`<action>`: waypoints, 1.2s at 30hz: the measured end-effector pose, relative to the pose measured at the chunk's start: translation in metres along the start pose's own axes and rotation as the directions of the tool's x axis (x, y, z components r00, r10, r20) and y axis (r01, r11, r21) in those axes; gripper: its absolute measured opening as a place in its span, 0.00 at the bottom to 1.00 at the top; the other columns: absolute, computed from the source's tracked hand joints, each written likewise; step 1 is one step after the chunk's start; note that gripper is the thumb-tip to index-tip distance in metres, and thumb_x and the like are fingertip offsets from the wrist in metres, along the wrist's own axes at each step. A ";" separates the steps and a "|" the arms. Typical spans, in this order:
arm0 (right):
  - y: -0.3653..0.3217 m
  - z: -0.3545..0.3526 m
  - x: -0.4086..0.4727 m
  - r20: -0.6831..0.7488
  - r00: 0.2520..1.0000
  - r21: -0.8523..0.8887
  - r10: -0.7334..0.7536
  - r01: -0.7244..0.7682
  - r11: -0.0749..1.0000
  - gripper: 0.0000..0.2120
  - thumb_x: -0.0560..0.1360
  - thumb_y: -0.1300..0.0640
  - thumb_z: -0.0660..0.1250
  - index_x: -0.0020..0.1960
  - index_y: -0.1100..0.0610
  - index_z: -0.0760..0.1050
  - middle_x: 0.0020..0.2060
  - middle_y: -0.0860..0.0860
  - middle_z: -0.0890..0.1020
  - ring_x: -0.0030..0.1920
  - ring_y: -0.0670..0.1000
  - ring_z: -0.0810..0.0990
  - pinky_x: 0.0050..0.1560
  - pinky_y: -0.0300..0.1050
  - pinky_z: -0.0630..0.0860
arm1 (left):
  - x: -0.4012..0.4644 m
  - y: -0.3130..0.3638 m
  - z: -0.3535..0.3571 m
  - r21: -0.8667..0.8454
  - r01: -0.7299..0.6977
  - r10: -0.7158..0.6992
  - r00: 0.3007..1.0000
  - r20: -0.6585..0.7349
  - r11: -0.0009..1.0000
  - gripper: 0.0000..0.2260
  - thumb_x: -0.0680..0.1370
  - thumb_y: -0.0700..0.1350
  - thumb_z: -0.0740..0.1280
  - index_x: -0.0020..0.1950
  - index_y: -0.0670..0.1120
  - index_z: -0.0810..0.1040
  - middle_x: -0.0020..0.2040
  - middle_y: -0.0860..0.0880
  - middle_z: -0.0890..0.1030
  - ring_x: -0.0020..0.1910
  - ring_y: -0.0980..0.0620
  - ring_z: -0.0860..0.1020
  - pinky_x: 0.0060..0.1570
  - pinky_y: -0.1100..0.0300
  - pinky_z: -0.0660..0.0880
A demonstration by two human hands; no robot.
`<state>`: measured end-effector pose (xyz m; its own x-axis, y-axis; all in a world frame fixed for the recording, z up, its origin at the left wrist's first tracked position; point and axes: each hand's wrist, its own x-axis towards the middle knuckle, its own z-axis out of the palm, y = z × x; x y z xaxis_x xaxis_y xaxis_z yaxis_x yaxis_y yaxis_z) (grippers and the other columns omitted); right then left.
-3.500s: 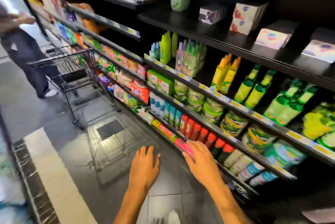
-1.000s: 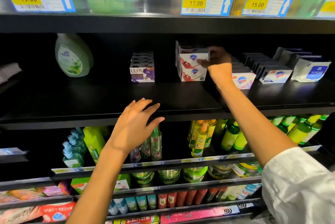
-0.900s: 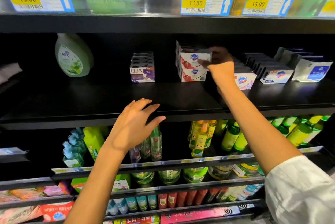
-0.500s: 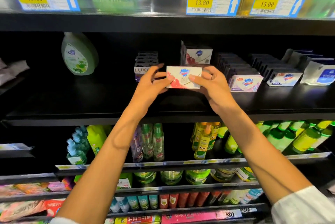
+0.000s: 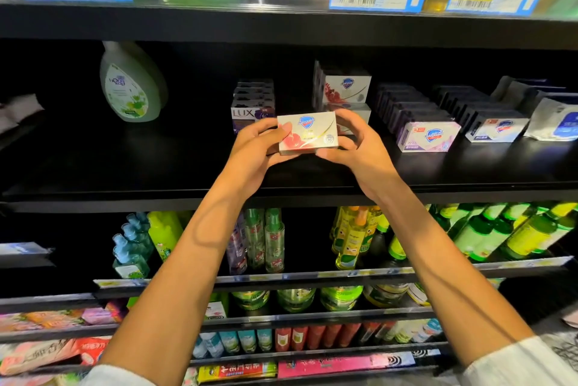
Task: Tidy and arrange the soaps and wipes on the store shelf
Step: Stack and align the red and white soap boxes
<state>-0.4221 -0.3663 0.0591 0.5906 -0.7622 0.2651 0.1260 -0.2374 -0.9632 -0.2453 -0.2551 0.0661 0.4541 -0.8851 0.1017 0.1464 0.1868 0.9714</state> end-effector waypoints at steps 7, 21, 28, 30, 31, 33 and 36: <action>0.000 0.001 -0.002 -0.032 0.998 0.008 -0.047 0.047 0.999 0.35 0.70 0.70 0.79 0.73 0.52 0.74 0.63 0.46 0.82 0.62 0.52 0.84 0.62 0.54 0.82 | -0.003 0.001 0.000 -0.001 -0.018 0.018 1.000 -0.001 1.000 0.13 0.83 0.43 0.69 0.66 0.41 0.79 0.57 0.44 0.87 0.58 0.46 0.85 0.52 0.53 0.83; -0.002 0.000 -0.004 0.014 1.000 0.112 0.010 -0.011 0.994 0.21 0.78 0.64 0.72 0.70 0.60 0.73 0.56 0.58 0.87 0.60 0.56 0.85 0.54 0.53 0.85 | 0.000 -0.002 -0.001 0.045 -0.072 0.069 0.996 0.055 0.996 0.17 0.81 0.40 0.71 0.70 0.43 0.75 0.58 0.44 0.86 0.61 0.47 0.84 0.61 0.47 0.81; -0.003 -0.002 -0.007 -0.021 0.999 0.051 -0.044 0.045 0.998 0.25 0.75 0.68 0.75 0.69 0.60 0.73 0.57 0.60 0.86 0.62 0.56 0.84 0.58 0.54 0.84 | -0.007 0.002 0.003 -0.019 0.000 0.001 0.997 0.072 1.000 0.16 0.83 0.49 0.68 0.67 0.42 0.79 0.60 0.44 0.85 0.60 0.45 0.84 0.61 0.42 0.81; -0.002 -0.003 -0.007 -0.017 0.997 0.034 -0.070 0.070 0.997 0.25 0.75 0.69 0.75 0.69 0.61 0.72 0.59 0.61 0.85 0.62 0.57 0.84 0.59 0.55 0.84 | -0.007 0.003 0.002 -0.033 0.004 -0.001 0.997 0.077 0.999 0.17 0.83 0.50 0.68 0.67 0.40 0.79 0.60 0.43 0.85 0.60 0.44 0.85 0.62 0.42 0.80; -0.002 -0.003 -0.007 -0.015 0.997 0.027 -0.076 0.076 0.997 0.25 0.74 0.69 0.75 0.69 0.61 0.72 0.59 0.61 0.84 0.63 0.57 0.84 0.59 0.56 0.83 | -0.007 0.003 0.002 -0.032 0.002 0.000 0.997 0.079 0.999 0.17 0.83 0.49 0.68 0.66 0.39 0.79 0.60 0.43 0.85 0.59 0.43 0.85 0.62 0.42 0.80; -0.001 -0.003 -0.008 -0.009 0.997 0.010 -0.077 0.077 0.997 0.25 0.74 0.69 0.75 0.69 0.60 0.73 0.60 0.61 0.84 0.63 0.57 0.84 0.61 0.57 0.83 | -0.007 0.002 0.002 -0.023 -0.004 0.006 0.997 0.071 1.000 0.16 0.83 0.47 0.68 0.66 0.37 0.79 0.59 0.42 0.86 0.59 0.43 0.85 0.62 0.42 0.80; -0.003 -0.002 -0.008 0.000 0.998 0.006 -0.057 0.057 0.998 0.25 0.75 0.69 0.75 0.69 0.59 0.73 0.60 0.57 0.84 0.64 0.55 0.83 0.61 0.55 0.82 | -0.007 0.001 0.001 -0.024 -0.013 0.014 0.998 0.061 1.000 0.14 0.82 0.44 0.70 0.64 0.36 0.79 0.60 0.41 0.85 0.59 0.43 0.85 0.62 0.42 0.80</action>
<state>-0.4285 -0.3607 0.0602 0.5824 -0.7474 0.3197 0.1644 -0.2769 -0.9467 -0.2492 -0.2486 0.0665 0.4016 -0.9067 0.1287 0.1614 0.2084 0.9646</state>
